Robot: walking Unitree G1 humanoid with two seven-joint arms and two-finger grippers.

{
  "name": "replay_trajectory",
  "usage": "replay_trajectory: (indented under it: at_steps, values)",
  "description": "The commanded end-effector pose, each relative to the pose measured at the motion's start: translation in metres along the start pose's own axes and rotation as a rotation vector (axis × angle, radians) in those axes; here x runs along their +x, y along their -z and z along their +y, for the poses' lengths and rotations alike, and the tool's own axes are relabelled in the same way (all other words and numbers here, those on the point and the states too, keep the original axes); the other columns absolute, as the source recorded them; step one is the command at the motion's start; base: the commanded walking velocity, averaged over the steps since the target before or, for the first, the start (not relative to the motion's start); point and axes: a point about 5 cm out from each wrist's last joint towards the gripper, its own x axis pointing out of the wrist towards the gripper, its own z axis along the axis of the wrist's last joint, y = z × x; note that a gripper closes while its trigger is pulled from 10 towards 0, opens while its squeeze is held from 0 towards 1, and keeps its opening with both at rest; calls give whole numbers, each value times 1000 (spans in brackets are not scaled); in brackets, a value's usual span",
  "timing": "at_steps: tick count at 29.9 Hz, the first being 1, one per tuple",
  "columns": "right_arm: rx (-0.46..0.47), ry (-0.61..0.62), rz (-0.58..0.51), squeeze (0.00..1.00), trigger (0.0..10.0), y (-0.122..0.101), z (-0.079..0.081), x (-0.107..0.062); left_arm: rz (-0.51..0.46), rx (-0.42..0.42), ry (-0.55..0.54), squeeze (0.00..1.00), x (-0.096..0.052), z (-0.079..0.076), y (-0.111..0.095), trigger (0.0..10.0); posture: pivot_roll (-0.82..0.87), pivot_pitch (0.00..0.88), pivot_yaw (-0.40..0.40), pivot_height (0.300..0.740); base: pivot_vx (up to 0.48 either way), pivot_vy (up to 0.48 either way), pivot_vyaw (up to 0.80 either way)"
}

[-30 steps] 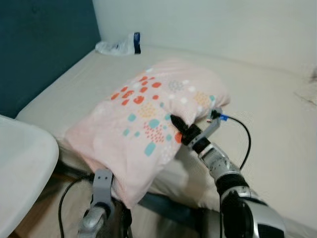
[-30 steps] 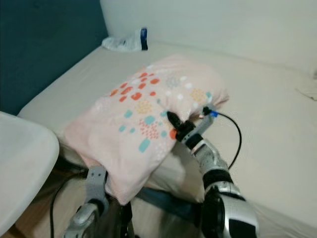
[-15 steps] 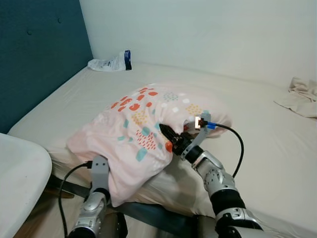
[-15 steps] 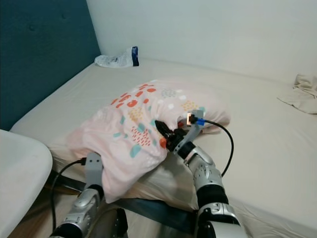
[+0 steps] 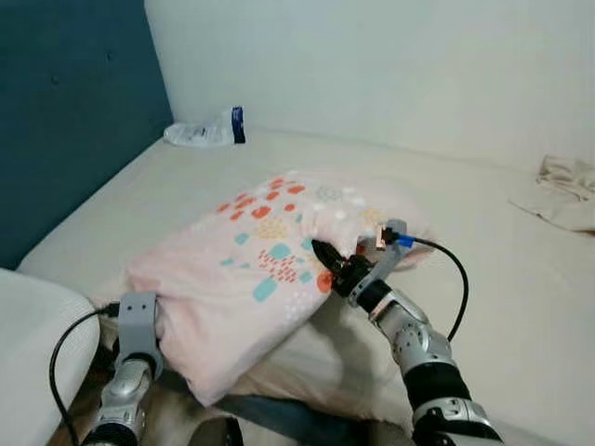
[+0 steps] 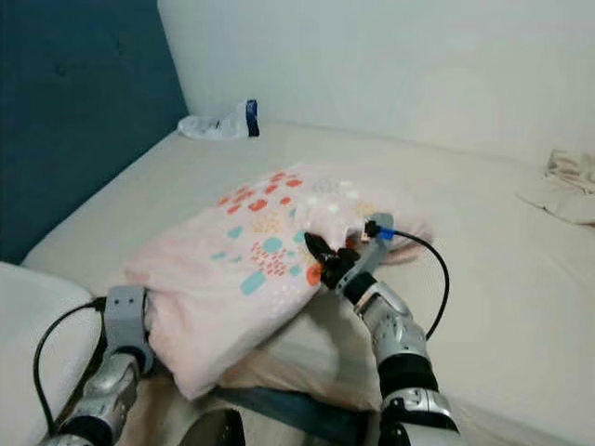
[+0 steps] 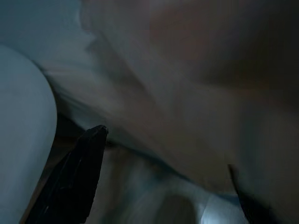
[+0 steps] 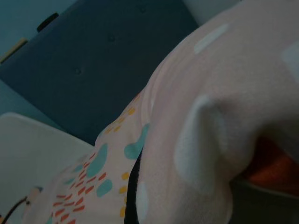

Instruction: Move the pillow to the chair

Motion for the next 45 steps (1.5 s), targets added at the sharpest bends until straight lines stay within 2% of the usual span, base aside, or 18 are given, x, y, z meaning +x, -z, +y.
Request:
replay_trajectory:
  at_steps: [1,5,7,12,17,18,20,22,26,27,28,29,30,32,33,34,37,45]
  values:
    - [-22,-20,-53,0,0,-14,3,1,43,15,-4,0,-7,1,14,10000,29,0,-5,646,0,0,0]
    - [-42,-14,-66,0,0,-22,0,-1,181,7,12,0,-25,1,50,10000,31,0,-11,666,0,0,0]
    - [-42,-14,-66,0,0,-22,0,-1,181,7,12,0,-25,1,50,10000,31,0,-11,666,0,0,0]
    - [-78,-7,-53,0,0,-25,-1,2,353,25,82,0,-50,-9,90,10000,33,0,-16,691,0,0,0]
    - [-116,0,-19,0,0,-19,0,4,451,33,87,0,-66,-9,111,10000,28,0,-15,711,0,0,0]
    - [-127,6,0,0,0,-14,1,5,515,39,97,0,-77,-11,124,10000,26,0,-17,721,0,0,0]
    - [-131,8,6,0,0,-13,1,6,537,42,103,0,-81,-11,128,10000,24,0,-16,726,0,0,0]
    - [-171,36,31,0,0,-9,1,8,600,60,115,0,-91,-12,139,10000,20,0,-17,740,0,0,0]
    - [-206,88,43,0,0,-7,-1,11,628,67,120,0,-95,-13,143,10000,22,0,-20,740,0,0,0]
    - [-204,116,43,0,5020,-8,-2,12,634,70,121,0,-96,-13,144,10000,22,0,-21,740,0,0,0]
    - [-255,167,53,0,10000,-9,-3,15,642,72,121,0,-97,-14,145,10000,23,0,-21,740,0,0,0]
    - [-270,176,55,0,10000,-10,-3,16,643,72,121,0,-97,-14,145,10000,23,0,-21,740,0,0,0]
    - [-330,226,24,0,10000,-14,-5,16,643,71,122,0,-97,-14,145,10000,24,0,-25,740,0,0,0]
    - [-347,182,22,0,10000,-14,-2,16,643,71,123,0,-97,-15,145,10000,25,0,-25,740,0,0,0]
    - [-329,108,50,0,10000,-11,1,16,643,72,124,0,-97,-15,145,10000,25,0,-25,740,0,0,0]
    - [-329,108,50,0,10000,-11,1,16,643,72,124,0,-97,-15,145,10000,25,0,-25,740,0,0,0]
    - [-225,-21,-1,0,10000,-10,11,15,644,76,126,0,-96,-15,144,10000,29,0,-27,740,0,0,335]
    - [-200,-124,2,0,10000,-1,28,22,649,83,129,0,-96,-14,144,10000,26,0,-22,740,0,0,555]
